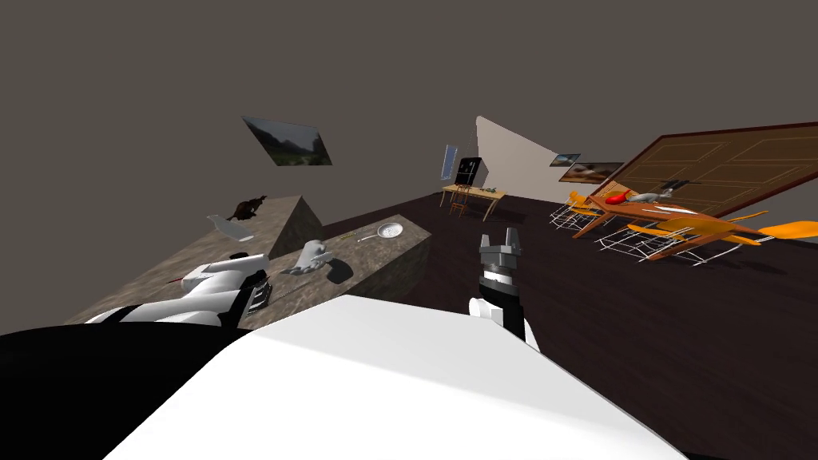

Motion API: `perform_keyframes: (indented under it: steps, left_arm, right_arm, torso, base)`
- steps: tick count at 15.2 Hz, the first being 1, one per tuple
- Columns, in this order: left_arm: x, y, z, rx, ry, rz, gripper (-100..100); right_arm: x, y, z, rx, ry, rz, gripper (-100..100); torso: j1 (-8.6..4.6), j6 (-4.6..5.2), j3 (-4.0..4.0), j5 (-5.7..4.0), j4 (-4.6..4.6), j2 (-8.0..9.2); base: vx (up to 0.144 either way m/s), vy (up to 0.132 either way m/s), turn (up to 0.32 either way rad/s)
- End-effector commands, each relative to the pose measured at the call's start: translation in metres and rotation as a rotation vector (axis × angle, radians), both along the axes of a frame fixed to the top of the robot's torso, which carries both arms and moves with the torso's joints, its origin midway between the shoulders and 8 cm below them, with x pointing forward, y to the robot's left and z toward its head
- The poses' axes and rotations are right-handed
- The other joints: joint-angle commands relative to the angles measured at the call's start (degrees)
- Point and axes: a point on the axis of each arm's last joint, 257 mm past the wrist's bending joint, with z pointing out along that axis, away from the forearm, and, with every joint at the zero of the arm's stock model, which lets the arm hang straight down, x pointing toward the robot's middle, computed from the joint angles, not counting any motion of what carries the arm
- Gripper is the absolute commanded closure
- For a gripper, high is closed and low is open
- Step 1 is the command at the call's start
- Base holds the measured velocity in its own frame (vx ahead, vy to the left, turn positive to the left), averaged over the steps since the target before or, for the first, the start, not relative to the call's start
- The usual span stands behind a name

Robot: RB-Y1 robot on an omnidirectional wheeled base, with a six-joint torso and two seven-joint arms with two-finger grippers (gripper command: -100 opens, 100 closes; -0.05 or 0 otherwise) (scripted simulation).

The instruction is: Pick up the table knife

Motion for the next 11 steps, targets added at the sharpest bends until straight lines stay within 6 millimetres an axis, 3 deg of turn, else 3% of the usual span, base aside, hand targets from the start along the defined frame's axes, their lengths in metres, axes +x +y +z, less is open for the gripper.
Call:
perform_keyframes:
  steps: [1,2,11]
  left_arm:
    - [0.000,0.000,0.000,0.000,0.000,0.000,100]
    - [0.013,-0.003,0.002,-0.009,-0.013,0.003,100]
    - [0.035,-0.007,0.010,-0.010,-0.004,-0.016,100]
  right_arm:
    - [0.000,0.000,0.000,0.000,0.000,0.000,0]
    - [0.000,0.000,0.000,0.000,0.000,0.000,0]
    - [0.000,0.000,0.000,0.000,0.000,0.000,0]
  torso:
    - [0.00,0.00,0.00,0.00,0.00,0.00]
    - [0.02,-0.01,-0.02,0.01,-0.01,-0.03]
    - [0.04,0.12,-0.05,-0.01,0.00,-0.10]
  base:
    - [0.000,0.000,0.000]
    - [0.029,0.003,-0.052]
    - [0.001,-0.002,0.005]
